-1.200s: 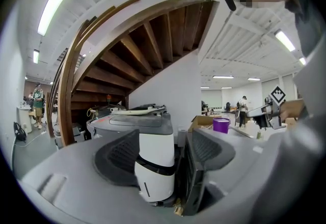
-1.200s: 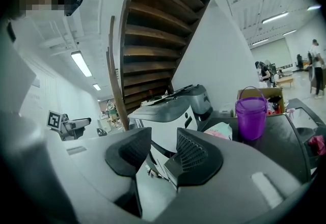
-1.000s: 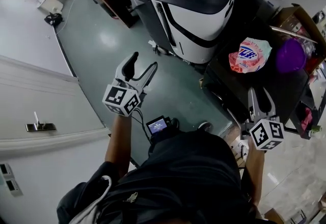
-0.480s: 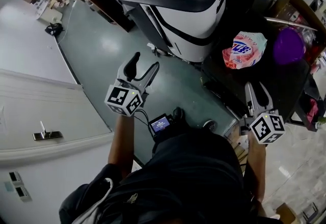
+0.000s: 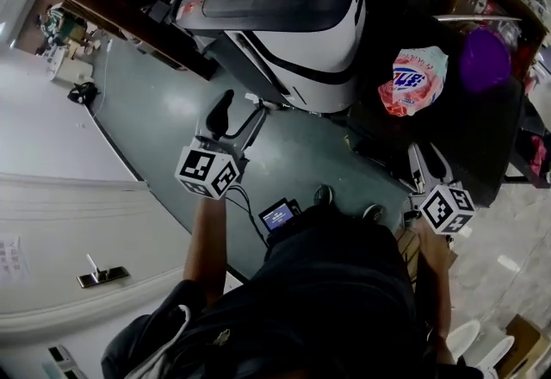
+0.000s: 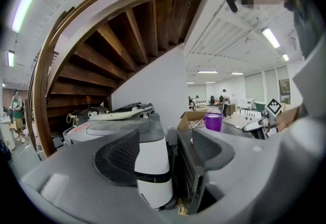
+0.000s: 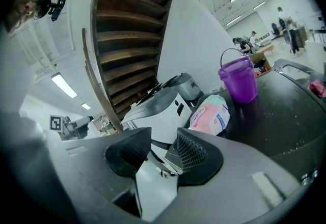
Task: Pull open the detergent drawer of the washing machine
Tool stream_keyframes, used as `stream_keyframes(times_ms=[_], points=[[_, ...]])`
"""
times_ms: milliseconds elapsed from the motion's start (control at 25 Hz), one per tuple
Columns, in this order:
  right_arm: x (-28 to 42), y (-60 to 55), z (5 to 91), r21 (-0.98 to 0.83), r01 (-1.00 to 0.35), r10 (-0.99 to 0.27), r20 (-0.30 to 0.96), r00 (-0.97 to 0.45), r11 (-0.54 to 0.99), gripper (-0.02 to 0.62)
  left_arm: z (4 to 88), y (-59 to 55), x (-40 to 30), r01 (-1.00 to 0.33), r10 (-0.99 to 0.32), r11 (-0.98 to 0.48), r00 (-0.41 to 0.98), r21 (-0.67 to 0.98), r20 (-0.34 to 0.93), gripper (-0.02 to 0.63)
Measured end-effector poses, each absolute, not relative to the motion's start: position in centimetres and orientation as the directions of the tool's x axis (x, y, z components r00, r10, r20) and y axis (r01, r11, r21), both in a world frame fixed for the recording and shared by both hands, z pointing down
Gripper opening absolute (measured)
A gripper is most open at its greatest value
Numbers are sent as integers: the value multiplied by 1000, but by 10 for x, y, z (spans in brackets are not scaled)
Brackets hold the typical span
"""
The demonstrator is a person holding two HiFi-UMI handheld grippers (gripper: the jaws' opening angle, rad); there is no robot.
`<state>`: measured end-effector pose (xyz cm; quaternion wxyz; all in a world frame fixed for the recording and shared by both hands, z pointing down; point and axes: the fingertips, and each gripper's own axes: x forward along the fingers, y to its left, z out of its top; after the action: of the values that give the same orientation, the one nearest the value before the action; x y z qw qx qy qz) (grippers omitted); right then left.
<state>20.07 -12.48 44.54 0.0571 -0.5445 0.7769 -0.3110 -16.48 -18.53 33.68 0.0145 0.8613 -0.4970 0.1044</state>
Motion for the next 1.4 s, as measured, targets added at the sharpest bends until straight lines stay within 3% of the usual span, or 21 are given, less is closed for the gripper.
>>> stream_keyframes(times_ms=[440, 840, 1040, 1200, 1400], points=[[165, -111, 542, -718, -695, -911, 294, -288, -12, 140, 345, -218, -200, -788, -783, -608, 577, -96, 232, 377], [139, -115, 617, -875, -482, -950, 189, -249, -48, 158, 349, -227, -220, -740, -743, -656, 597, -150, 302, 377], [131, -121, 659, -891, -451, -951, 185, -246, -57, 158, 362, -229, -223, -728, -729, -667, 594, -159, 339, 377], [132, -124, 693, -941, -331, -962, 152, -228, -70, 158, 375, -228, -222, -722, -714, -676, 593, -146, 373, 377], [143, -121, 734, -950, -240, -956, 243, -164, -200, 197, 391, -229, -219, -713, -697, -686, 587, -145, 411, 377]])
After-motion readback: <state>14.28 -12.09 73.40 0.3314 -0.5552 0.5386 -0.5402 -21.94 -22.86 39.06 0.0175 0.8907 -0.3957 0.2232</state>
